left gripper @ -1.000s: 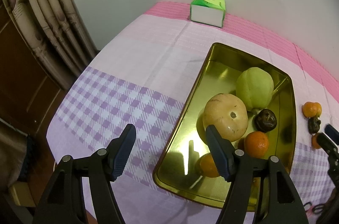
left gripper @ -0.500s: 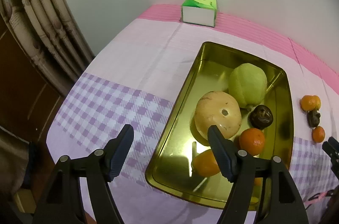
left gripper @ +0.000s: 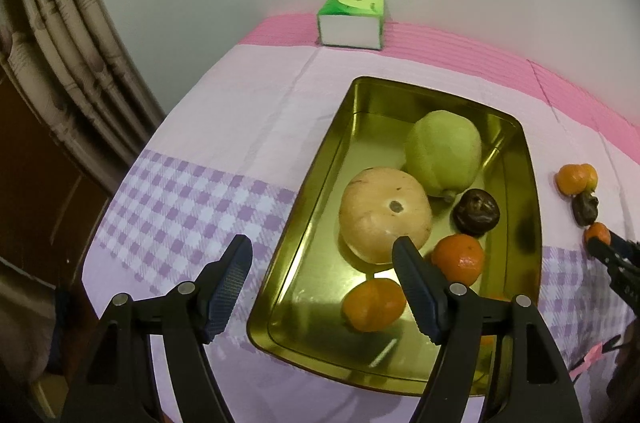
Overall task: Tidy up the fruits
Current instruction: 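Move the right gripper back to the pile and close on a tangerine, then grasp the dark brown fruit with the left gripper while the right holds the tangerine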
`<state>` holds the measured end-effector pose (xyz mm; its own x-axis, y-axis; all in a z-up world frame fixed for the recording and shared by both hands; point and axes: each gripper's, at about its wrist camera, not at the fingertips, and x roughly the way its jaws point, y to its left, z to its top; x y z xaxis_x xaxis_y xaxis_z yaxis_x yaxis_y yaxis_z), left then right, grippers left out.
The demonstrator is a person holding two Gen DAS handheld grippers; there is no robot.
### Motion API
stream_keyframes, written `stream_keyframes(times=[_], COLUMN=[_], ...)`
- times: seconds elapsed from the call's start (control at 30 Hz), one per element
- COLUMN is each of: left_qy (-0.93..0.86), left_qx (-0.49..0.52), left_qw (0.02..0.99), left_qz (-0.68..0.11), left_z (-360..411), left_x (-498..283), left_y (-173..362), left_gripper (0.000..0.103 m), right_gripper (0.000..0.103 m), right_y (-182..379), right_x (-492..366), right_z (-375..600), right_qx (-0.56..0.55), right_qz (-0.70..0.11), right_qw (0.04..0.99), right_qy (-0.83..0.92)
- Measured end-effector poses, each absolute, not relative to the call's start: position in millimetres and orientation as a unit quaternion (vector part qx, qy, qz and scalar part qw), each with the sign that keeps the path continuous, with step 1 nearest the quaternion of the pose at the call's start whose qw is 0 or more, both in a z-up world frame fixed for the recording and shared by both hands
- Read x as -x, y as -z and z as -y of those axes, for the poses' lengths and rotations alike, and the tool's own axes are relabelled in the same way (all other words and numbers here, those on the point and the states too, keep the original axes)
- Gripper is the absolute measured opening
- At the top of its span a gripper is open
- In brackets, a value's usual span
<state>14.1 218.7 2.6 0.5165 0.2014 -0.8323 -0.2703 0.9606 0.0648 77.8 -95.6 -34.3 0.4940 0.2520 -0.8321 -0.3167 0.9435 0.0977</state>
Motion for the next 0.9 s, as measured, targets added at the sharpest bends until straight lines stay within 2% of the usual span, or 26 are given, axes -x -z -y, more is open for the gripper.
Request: stream_keyframes(times=[0.5,0.9], left_qy=[-0.114,0.006], left_qx=[0.019,0.007], left_qw=[0.874,0.878], left_qz=[-0.472,-0.479], left_z=[-186,-90], left_x=[-22,-49], left_y=[-16,-21], left_gripper=[0.073,0.073], right_gripper=[0.037,0.036], right_y=[33,35], right_x=[-79,-96], right_z=[111,172], right_qx=[0.033,0.062], right_qz=[-0.463,-0.437], right_qw=[0.870,0.895], right_qy=[-0.169,-0.057])
